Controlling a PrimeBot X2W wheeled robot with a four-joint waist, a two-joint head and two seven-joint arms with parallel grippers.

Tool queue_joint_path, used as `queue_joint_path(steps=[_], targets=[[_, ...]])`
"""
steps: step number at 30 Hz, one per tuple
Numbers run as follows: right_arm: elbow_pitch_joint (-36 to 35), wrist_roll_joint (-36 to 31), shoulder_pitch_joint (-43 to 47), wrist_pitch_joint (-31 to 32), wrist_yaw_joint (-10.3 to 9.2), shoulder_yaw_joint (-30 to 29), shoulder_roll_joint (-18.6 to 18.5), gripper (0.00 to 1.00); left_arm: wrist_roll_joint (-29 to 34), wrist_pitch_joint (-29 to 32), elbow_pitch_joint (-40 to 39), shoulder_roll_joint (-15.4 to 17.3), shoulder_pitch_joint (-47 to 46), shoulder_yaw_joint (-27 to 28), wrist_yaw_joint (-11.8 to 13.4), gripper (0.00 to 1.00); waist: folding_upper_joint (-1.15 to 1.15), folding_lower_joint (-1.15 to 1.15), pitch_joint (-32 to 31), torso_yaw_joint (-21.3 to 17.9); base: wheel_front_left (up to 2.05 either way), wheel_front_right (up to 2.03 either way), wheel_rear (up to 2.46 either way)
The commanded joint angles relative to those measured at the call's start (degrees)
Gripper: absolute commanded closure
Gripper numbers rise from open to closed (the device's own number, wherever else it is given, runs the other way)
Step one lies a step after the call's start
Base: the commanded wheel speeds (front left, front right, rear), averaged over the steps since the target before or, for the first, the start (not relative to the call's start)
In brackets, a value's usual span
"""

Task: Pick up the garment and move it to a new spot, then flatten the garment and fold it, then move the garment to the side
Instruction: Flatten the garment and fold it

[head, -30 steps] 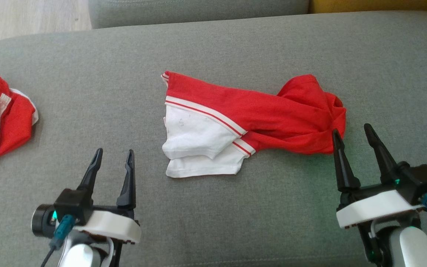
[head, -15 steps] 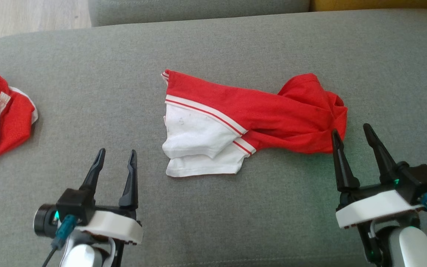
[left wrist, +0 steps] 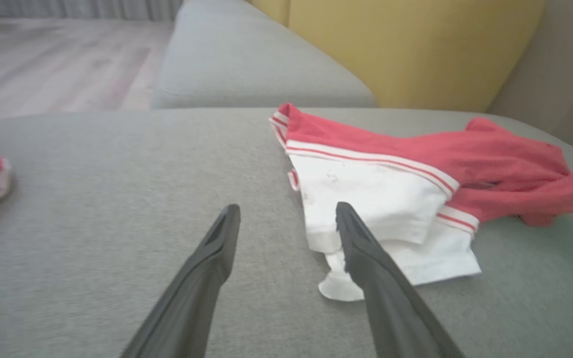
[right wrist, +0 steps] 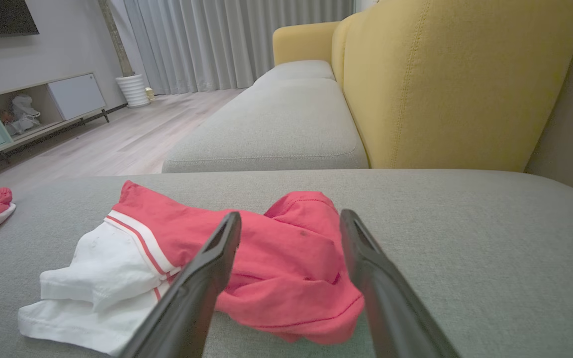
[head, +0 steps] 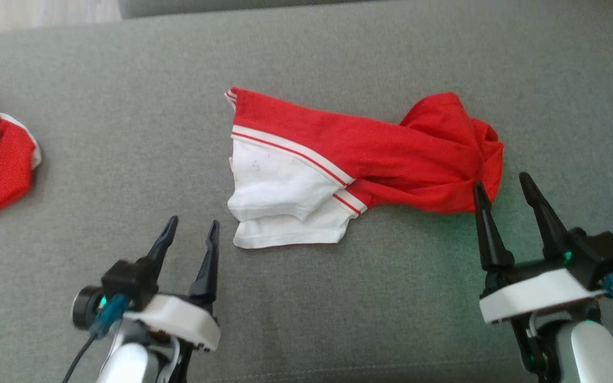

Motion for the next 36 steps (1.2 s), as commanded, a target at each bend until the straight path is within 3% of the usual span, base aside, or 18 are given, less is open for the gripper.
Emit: queue_joint_path(steps=[1, 14, 15, 17, 18, 25, 31, 36], targets=[[-2.3, 0.4, -3.0, -0.4, 0.43, 1.9, -0.2, 0.00, -0.7, 0.6, -0.5, 0.2, -4.0, 1.1, -0.8, 0.00, 0.00, 0.00, 1.8, -0.5, 0.00, 0.00, 0.00], [-0.6, 1.8, -5.4, -1.7, 0.43, 2.6, -0.2, 0.00, -5.6, 2.5, 12.3, -1.2, -12.4, -0.6, -6.1, 0.03, 0.00, 0.00, 6.3, -3.0, 0.00, 0.00, 0.00], [-0.4, 1.8, -5.4, -1.7, 0.43, 2.6, -0.2, 0.00, -5.9, 2.4, 12.6, -1.2, -12.7, -0.7, -6.4, 0.38, 0.00, 0.00, 6.4, -3.0, 0.00, 0.00, 0.00], [-0.3, 1.9, -5.6, -1.9, 0.43, 2.5, -0.2, 0.00, -5.9, 1.3, 12.7, -0.9, -13.1, -0.8, -6.6, 0.91, 0.00, 0.00, 6.5, -3.1, 0.00, 0.00, 0.00], [-0.1, 2.0, -5.7, -2.0, 0.43, 2.5, -0.2, 0.00, -6.1, 0.9, 12.7, -1.0, -13.3, -0.8, -6.7, 1.00, 0.00, 0.00, 6.5, -3.1, 0.00, 0.00, 0.00], [0.4, 2.5, -5.8, -2.4, 0.43, 2.1, -0.2, 0.00, -6.1, -0.6, 10.9, -0.5, -14.0, -1.1, -7.0, 1.00, 0.00, 0.00, 6.2, -2.6, 0.00, 0.00, 0.00], [0.2, 2.5, -6.0, -2.4, 0.43, 1.1, -0.2, 0.00, -5.5, -2.6, 2.2, 0.0, -15.0, 0.3, -5.5, 1.00, 0.00, 0.00, 5.9, -2.6, 0.00, 0.00, 0.00], [-0.9, 3.1, -7.5, -2.4, 0.43, 1.0, -0.2, 0.00, -4.2, -2.9, -3.3, 1.2, -24.5, 3.4, -3.9, 1.00, 0.00, 0.00, 8.2, -4.7, 0.00, 0.00, 0.00]])
